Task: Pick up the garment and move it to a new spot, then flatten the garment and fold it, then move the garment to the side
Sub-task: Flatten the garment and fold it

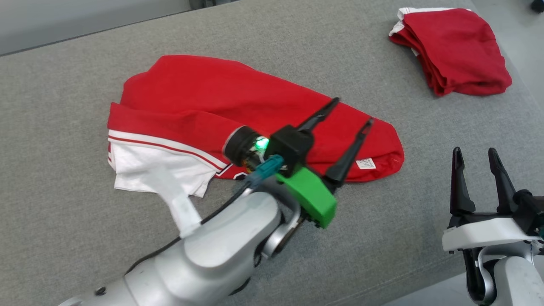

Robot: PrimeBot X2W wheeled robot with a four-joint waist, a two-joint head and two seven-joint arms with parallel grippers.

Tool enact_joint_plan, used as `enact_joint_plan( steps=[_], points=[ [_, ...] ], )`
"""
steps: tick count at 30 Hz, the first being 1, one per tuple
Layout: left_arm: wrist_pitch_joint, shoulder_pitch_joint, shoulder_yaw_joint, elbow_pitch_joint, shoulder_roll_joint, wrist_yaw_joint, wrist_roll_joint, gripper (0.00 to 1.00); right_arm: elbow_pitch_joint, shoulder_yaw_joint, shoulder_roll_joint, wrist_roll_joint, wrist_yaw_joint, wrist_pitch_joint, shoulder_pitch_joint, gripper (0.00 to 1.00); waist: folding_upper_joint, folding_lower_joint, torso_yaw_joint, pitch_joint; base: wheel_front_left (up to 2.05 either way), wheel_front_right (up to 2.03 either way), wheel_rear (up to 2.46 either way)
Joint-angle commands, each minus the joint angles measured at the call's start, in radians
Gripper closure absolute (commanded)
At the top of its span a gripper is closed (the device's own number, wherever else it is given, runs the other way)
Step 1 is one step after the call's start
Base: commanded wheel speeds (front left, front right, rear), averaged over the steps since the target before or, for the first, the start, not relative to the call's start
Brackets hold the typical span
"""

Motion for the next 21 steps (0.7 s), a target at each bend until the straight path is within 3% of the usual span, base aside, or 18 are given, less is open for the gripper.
enact_joint_plan(
  steps=[1, 7, 10, 15, 21],
  points=[
    [-0.008, 0.039, 0.028, -0.013, 0.037, 0.021, 0.008, 0.00, -0.006, -0.011, -0.002, -0.016, -0.001, 0.000, 0.025, 0.00, -0.0001, 0.0000, 0.065, -0.072, 0.00, 0.00, 0.00],
    [-0.012, 0.259, 0.235, -0.159, 0.142, 0.104, 0.114, 0.00, -0.021, -0.052, -0.002, -0.052, -0.001, 0.000, 0.085, 0.00, -0.0001, 0.0000, 0.136, -0.153, 0.00, 0.00, 0.00],
    [-0.012, 0.385, 0.335, -0.215, 0.177, 0.124, 0.188, 0.00, -0.028, -0.063, -0.002, -0.064, -0.001, 0.000, 0.108, 0.00, -0.0001, 0.0000, 0.168, -0.178, 0.00, 0.00, 0.00],
    [-0.013, 0.566, 0.478, -0.252, 0.197, 0.119, 0.269, 0.00, -0.033, -0.068, -0.002, -0.074, -0.001, 0.000, 0.131, 0.00, -0.0001, 0.0000, 0.207, -0.206, 0.00, 0.00, 0.00],
    [-0.013, 0.750, 0.642, -0.258, 0.163, 0.089, 0.341, 0.00, -0.029, -0.072, -0.002, -0.074, -0.001, 0.000, 0.158, 0.00, -0.0001, 0.0000, 0.240, -0.244, 0.00, 0.00, 0.00]
  ],
)
